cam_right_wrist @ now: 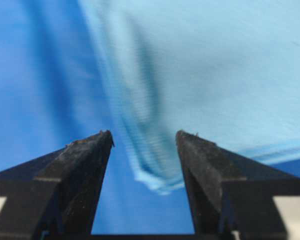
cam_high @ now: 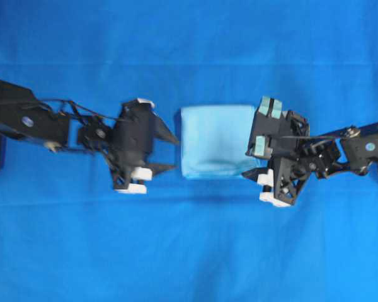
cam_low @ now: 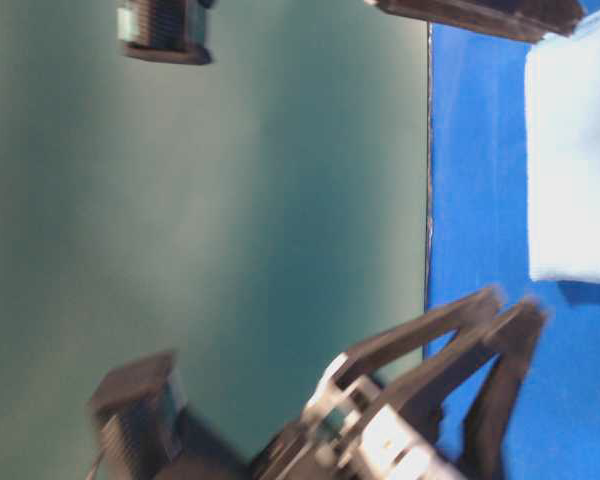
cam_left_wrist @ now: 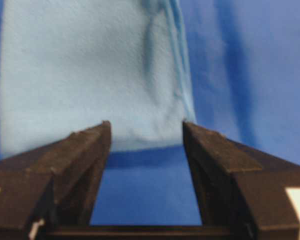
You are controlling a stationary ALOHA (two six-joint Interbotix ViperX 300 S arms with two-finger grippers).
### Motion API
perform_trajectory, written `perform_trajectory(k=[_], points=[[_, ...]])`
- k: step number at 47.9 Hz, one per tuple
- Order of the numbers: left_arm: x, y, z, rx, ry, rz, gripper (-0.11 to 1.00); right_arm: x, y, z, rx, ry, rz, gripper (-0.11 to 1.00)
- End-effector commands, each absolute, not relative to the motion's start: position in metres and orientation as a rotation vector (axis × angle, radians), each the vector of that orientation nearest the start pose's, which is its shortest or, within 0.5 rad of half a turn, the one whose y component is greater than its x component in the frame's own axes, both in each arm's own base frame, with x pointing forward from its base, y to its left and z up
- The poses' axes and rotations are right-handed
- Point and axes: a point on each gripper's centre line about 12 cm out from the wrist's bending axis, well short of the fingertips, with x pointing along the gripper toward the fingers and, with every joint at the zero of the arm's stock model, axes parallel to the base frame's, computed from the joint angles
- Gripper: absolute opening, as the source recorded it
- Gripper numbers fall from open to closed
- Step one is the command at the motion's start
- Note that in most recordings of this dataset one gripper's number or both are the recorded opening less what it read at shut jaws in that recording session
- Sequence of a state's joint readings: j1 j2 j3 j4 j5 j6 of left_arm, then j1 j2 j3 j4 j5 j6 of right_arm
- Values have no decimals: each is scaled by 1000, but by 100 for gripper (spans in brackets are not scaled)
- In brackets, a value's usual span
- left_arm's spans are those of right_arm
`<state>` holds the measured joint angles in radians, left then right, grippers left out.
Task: Fold the light blue towel.
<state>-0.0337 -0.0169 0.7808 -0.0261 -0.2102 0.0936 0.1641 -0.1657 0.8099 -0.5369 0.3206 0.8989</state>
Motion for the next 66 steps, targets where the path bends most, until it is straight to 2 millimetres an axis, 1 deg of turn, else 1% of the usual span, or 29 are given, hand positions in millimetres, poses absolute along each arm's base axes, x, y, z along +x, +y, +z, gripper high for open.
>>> perform_trajectory(k=[1, 10, 16, 23, 26, 31, 35, 42, 43, 50, 59, 66], points=[[364, -13, 181, 82, 491, -48, 56, 319, 40, 179, 198, 866, -168, 58], [336, -12, 198, 87, 445, -48, 56, 304, 38, 198, 182, 848, -186, 58], [316, -11, 208, 85, 408, -46, 56, 288, 34, 211, 169, 798, -174, 58], [291, -10, 215, 84, 371, -45, 56, 263, 27, 226, 154, 718, -154, 58], [277, -10, 217, 86, 351, -44, 56, 252, 24, 233, 150, 677, -146, 58], [256, -7, 222, 84, 316, -37, 56, 232, 18, 242, 128, 611, -142, 58], [240, -6, 229, 85, 270, -35, 56, 218, 13, 246, 111, 563, -137, 58], [209, -3, 237, 82, 203, -22, 56, 193, 6, 245, 96, 495, -134, 58], [203, -3, 236, 82, 200, -19, 56, 190, 5, 244, 96, 486, -138, 58], [182, 1, 231, 75, 207, -3, 56, 170, -3, 231, 109, 455, -152, 58], [164, 4, 218, 64, 216, 19, 56, 157, -9, 211, 126, 425, -160, 58], [159, 7, 214, 50, 207, 41, 56, 157, -10, 208, 137, 399, -157, 58]])
